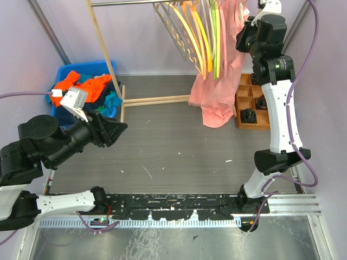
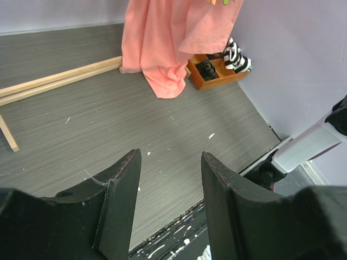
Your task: Place the t-shirt on the hanger
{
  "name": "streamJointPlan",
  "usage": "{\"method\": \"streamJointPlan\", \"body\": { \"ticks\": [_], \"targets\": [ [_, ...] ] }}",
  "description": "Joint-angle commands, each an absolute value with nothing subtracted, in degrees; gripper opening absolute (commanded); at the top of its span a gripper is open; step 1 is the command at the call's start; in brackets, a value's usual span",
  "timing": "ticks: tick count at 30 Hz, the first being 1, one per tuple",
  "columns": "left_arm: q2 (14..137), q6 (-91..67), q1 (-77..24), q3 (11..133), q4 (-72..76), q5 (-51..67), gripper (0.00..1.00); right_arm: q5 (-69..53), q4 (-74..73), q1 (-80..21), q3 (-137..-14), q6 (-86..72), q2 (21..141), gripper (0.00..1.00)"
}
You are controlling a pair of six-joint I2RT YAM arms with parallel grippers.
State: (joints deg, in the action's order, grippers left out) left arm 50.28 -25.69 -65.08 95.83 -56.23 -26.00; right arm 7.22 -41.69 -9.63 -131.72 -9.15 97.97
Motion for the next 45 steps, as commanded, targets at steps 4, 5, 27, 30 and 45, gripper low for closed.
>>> {"method": "streamJointPlan", "body": {
  "ticks": [4,5,27,30,45],
  "targets": [
    [50.4,-25.5,-65.0,94.1,-56.2,-26.5,0.55,6.0,-23.3,-9.2,-129.7,-8.9,93.5,0.01],
    [50.5,-25.4,-65.0,94.2,-56.2,-26.5,0.55,5.8,-23.5,-9.0,-130.3,-9.0,94.1,0.01],
    [52.7,-25.0,-65.1,95.1,-56.3,-27.0,0.56,-2.0,-31.4,-6.4,-139.0,-11.1,107.1,0.01],
    [53.0,-25.0,-65.1,95.0,-56.3,-27.1,0.56,-2.7,-32.0,-6.3,-139.0,-10.8,107.7,0.01],
    [53.7,-24.8,-65.0,96.8,-57.6,-27.0,0.56,-3.2,-32.6,-5.0,-127.9,-12.3,95.0,0.56]
  ]
}}
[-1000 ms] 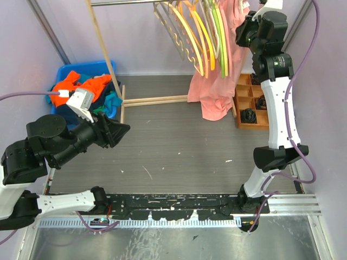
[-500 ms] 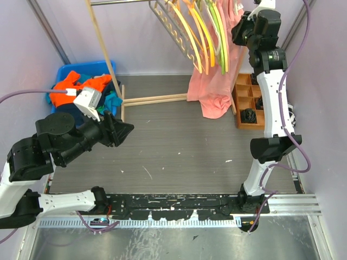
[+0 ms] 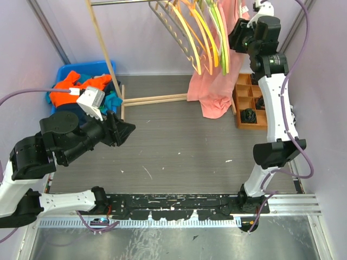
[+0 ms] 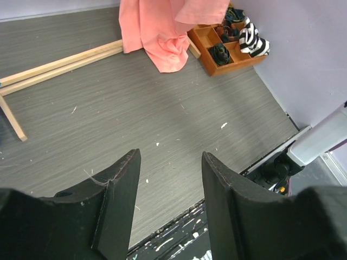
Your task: Place the t-shirt on the hanger
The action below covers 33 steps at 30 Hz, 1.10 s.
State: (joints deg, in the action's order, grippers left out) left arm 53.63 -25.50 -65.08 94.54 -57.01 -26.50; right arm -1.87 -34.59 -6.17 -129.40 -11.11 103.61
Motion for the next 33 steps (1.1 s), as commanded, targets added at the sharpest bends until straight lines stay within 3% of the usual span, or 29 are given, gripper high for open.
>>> {"method": "streamJointPlan", "body": {
  "ticks": [1,8,24,32,33],
  "targets": [
    [53.7,-24.8,-65.0,97.0,-57.9,-27.1,0.56,-3.2,-33.1,-4.5,-127.3,-12.8,93.6,0.58],
    [53.1,-25.6,-65.1,97.9,-60.4,-27.9,0.56,-2.1,-35.1,0.3,-120.2,-15.9,84.2,0.66],
    [52.4,-31.0,-65.0,91.1,-63.3,-30.3,0.58,-5.6,-44.9,7.0,-101.6,-20.4,67.6,0.69],
    [51.3,-35.2,-65.1,82.9,-62.3,-31.6,0.63,-7.9,-50.1,7.0,-91.6,-20.4,57.2,0.80],
    [50.9,-35.7,-65.0,81.3,-61.5,-31.5,0.65,-8.3,-50.5,6.9,-89.8,-20.3,55.9,0.87]
  ]
}}
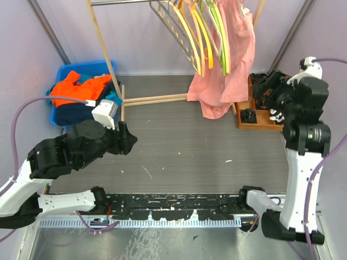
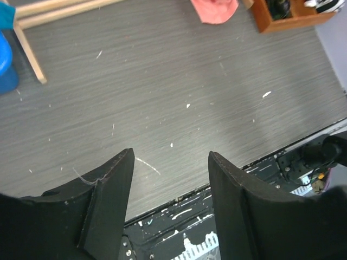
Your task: Place the t-shirt on the hanger
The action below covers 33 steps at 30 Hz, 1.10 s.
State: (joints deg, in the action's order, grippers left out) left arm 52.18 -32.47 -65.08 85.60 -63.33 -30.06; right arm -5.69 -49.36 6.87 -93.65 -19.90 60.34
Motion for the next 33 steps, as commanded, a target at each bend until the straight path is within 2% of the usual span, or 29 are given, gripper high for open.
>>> {"method": "streamJointPlan", "body": {
  "ticks": [1,9,10,11,12,23,33],
  "targets": [
    [50.8,-36.2,-65.1,80.0,-60.9,-31.4,0.66,-8.8,-50.8,7.0,-88.0,-20.3,54.3,0.90],
    [50.8,-40.0,-65.1,70.1,-57.1,-28.8,0.78,-11.7,-51.9,5.3,-73.1,-22.0,43.8,1.00],
    [50.6,-40.8,-65.1,69.0,-57.1,-28.8,0.81,-12.2,-51.9,4.8,-72.0,-21.9,43.3,1.00],
    [50.3,-41.6,-65.0,67.8,-57.2,-28.6,0.93,-12.4,-52.1,4.2,-71.1,-21.7,43.0,1.00],
    [49.9,-42.5,-65.1,67.1,-57.4,-28.5,0.99,-12.3,-52.2,3.5,-70.3,-21.4,42.6,1.00],
    [45.5,-49.2,-65.1,62.5,-60.3,-28.8,0.98,-12.2,-52.8,0.5,-68.1,-21.0,41.5,1.00],
    [47.2,-49.6,-65.0,62.4,-59.8,-29.3,0.98,-13.4,-51.5,-0.8,-65.8,-21.3,41.6,1.00]
  ]
}}
